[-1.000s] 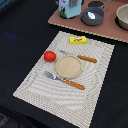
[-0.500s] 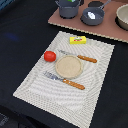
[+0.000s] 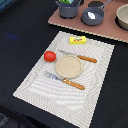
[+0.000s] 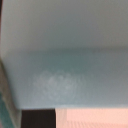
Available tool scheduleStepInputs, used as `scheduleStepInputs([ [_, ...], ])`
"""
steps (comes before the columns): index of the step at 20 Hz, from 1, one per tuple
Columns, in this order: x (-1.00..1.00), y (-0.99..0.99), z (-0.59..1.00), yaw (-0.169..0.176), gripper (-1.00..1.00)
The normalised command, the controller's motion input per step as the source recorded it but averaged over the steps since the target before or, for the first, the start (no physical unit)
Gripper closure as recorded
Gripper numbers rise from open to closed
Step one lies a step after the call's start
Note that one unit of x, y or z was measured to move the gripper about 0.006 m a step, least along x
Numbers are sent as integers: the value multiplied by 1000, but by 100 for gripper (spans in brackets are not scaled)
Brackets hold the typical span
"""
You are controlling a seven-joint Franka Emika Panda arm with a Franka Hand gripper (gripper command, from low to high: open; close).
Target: Interact with the objects in diverse but meaningful ways.
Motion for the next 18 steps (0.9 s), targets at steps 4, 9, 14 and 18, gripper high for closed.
scheduleStepInputs([
  [4,-82,-141,-711,0,100],
  [9,-51,-207,-673,-75,100],
  [14,-83,-256,-579,-137,100],
  [18,-43,-267,-440,-169,100],
])
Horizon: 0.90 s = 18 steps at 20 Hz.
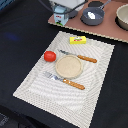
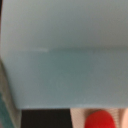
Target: Interact with the objects in diverse but meaningful ways.
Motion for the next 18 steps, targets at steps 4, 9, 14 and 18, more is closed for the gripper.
scheduleStepInputs([
  [4,-148,-66,-350,-95,100],
  [9,-316,170,-277,0,100],
  [14,-179,239,-279,12,100],
  [18,-90,182,-286,5,100],
])
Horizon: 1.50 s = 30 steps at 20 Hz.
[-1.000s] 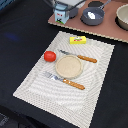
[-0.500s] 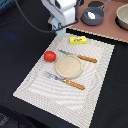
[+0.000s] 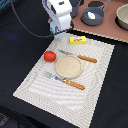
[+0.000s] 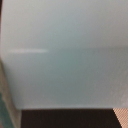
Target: Interact with the objects in diverse but meaningful ways.
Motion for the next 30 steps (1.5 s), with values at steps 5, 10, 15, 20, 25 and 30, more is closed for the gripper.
scheduleStepInputs([
  [5,-20,88,-357,0,100],
  [10,-25,34,-270,0,100],
  [15,-18,0,-120,0,-100],
  [20,-8,40,134,0,-100],
  [25,-75,151,791,3,-100],
  [30,-214,31,891,6,-100],
])
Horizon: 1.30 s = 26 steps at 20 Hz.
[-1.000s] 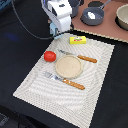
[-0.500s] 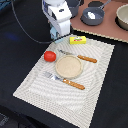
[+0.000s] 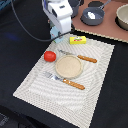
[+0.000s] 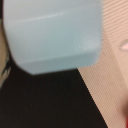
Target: Interact with the objects in diverse but meaningful ways.
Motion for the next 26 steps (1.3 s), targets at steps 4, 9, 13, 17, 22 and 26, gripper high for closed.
scheduleStepInputs([
  [4,-101,-9,745,8,-100],
  [9,186,-299,356,-83,-100],
  [13,274,-509,165,-144,-100],
  [17,274,-551,113,-138,-100],
  [22,250,-616,9,-119,-100],
  [26,273,-624,-15,-113,-100],
])
